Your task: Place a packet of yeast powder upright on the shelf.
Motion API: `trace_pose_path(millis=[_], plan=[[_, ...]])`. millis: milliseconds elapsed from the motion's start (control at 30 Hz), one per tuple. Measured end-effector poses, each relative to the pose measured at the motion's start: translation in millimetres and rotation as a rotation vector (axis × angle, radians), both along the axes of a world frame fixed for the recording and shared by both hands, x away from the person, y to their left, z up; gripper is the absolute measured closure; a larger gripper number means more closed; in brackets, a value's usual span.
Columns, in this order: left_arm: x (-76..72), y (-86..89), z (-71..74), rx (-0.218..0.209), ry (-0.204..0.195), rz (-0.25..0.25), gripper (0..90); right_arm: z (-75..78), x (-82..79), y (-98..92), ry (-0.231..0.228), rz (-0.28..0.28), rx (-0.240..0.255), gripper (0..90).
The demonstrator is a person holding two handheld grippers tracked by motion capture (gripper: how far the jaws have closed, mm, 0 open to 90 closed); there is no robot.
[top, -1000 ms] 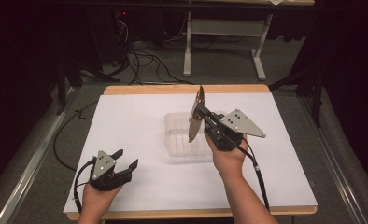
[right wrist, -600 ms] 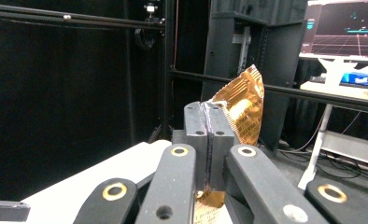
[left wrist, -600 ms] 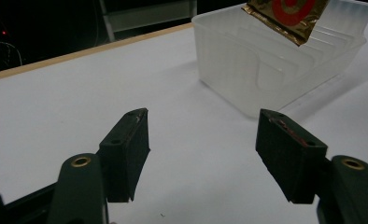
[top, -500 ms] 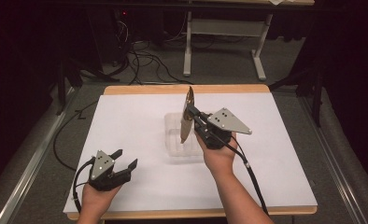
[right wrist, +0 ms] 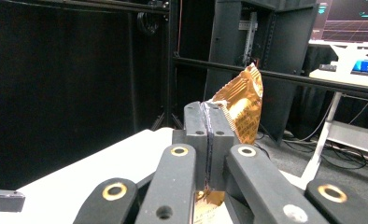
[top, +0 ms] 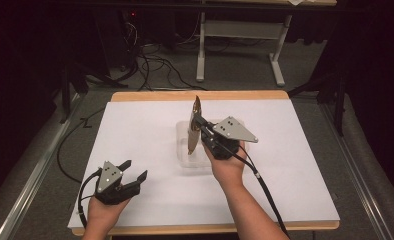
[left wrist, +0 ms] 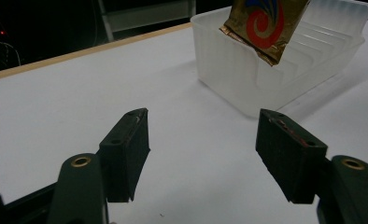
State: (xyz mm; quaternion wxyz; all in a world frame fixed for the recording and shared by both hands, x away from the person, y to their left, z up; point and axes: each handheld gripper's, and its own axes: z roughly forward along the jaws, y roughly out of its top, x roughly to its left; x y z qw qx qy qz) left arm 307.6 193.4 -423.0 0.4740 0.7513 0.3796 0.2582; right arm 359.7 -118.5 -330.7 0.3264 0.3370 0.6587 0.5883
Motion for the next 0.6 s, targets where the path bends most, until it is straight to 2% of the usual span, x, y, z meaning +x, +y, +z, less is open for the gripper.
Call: trace_pose_path(millis=[333, 600], plan=[[-0.1, -0.7, -0.1, 0.003, 0.002, -0.003, 35.4, 0.9, -2.0, -5.7, -0.003, -0.010, 0.002, 90.0], [-0.3, -0.5, -0.2, 0.004, 0.001, -0.002, 35.4, -2.6, -1.0, -3.4, 0.018, -0.002, 0.002, 90.0]])
